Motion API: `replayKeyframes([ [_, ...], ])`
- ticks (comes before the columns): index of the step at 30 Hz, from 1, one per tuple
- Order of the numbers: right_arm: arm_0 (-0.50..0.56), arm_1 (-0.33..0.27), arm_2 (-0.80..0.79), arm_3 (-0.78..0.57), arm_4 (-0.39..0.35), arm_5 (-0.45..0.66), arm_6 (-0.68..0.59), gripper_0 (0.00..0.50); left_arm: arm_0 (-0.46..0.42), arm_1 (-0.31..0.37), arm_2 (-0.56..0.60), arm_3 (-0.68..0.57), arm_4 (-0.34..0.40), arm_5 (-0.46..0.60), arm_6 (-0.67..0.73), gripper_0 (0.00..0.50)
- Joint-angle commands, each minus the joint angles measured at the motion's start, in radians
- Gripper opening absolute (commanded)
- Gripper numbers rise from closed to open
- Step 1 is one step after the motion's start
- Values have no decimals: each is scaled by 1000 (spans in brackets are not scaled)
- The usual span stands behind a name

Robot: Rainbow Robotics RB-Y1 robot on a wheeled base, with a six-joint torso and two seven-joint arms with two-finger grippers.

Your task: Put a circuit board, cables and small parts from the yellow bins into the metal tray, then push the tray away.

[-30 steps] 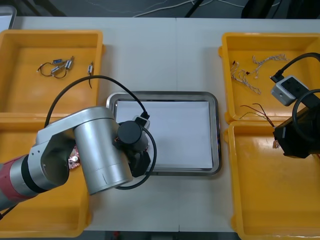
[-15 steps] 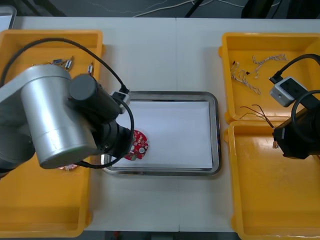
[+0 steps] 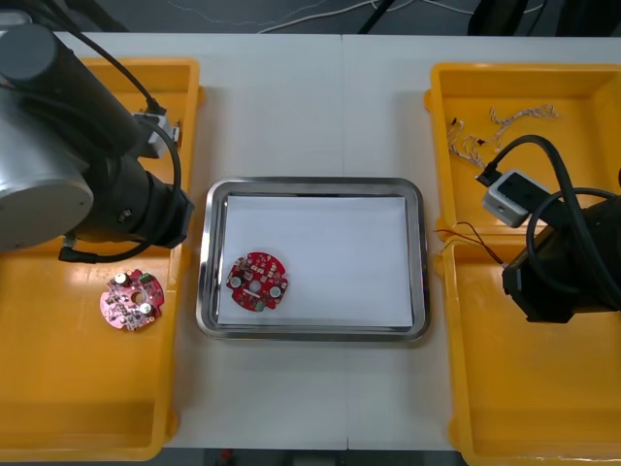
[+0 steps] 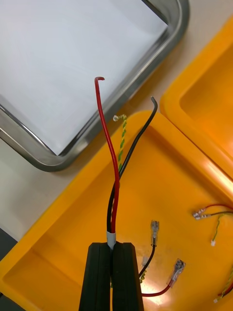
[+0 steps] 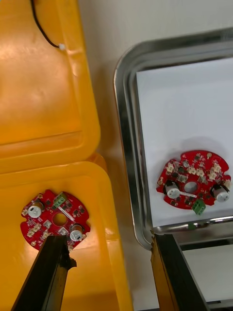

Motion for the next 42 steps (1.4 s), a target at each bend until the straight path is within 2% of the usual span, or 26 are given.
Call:
replayKeyframes([
  [1, -110, -31, 126, -4, 18, 3, 36, 0, 4, 50, 112, 0, 13, 8, -112, 500],
  [8, -205, -2, 277, 2, 58, 3, 35, 0, 11, 50, 200, 82, -2, 8, -223, 500],
  [16, -317, 69, 449, 76, 99, 3, 33, 0, 10, 50, 221, 200, -91, 1, -330, 500],
  [26, -441, 150, 680, 197, 207, -25, 33, 0, 10, 48, 228, 315, -148, -128, -438, 500],
  [32, -505, 201, 774, 303, 228, -88, 55, 0, 10, 48, 228, 349, -185, -185, -476, 500],
  [37, -516, 216, 831, 352, 257, -163, 79, 0, 10, 42, 251, 413, -186, -263, -548, 500],
  [42, -516, 215, 866, 393, 284, -223, 170, 0, -5, 14, 281, 481, -202, -326, -632, 500],
])
